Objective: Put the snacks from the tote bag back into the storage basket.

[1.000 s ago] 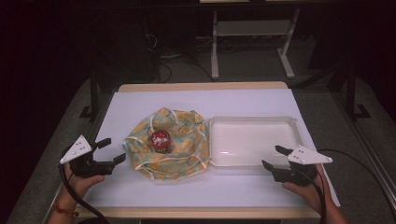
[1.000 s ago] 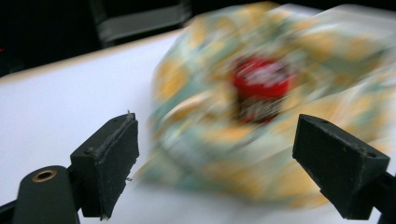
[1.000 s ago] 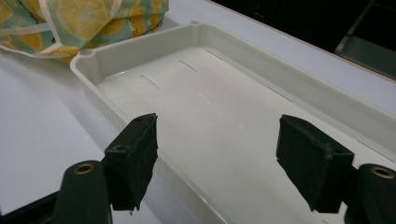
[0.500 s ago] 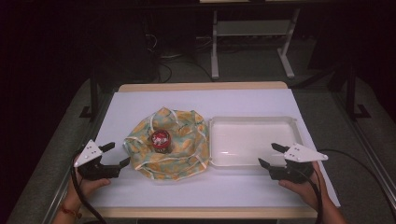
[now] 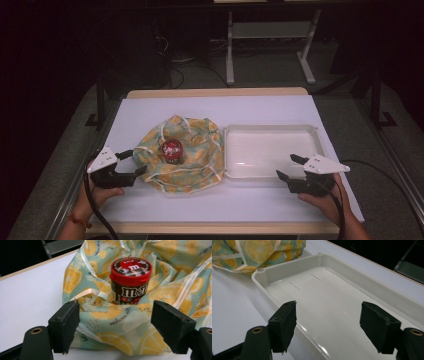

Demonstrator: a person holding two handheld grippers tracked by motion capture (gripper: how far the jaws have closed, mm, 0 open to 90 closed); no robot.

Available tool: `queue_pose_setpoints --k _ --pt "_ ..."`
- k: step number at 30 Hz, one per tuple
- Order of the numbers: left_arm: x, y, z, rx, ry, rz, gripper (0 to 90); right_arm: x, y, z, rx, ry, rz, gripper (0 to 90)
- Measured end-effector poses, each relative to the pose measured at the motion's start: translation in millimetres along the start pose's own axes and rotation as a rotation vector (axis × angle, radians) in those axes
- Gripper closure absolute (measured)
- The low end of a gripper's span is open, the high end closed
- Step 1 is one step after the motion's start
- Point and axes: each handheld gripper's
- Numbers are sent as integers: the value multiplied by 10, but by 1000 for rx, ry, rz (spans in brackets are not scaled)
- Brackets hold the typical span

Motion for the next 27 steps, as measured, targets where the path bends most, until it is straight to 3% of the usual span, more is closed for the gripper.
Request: queue_pose_setpoints --k 6,13,14,20,27 --pt "16 1 -44 -26 -26 11 231 4 7 1 -3 -2 -2 288" --pt "13 23 -43 -33 -8 6 232 15 25 1 -10 5 -10 290" --pt "-14 31 -45 -16 -16 15 231 16 30 0 -10 3 -12 290" --pt "-111 77 -18 -12 13 15 221 16 35 -4 -10 6 -10 288" --pt "-334 264 95 21 50 9 221 11 30 -5 -12 13 -7 289"
Point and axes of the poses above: each handheld gripper's, and its own axes: y roughly forward along the jaws, x roughly out of its underside, z roughly to its right, and after that the axes turned 4 degrees about z, right-handed
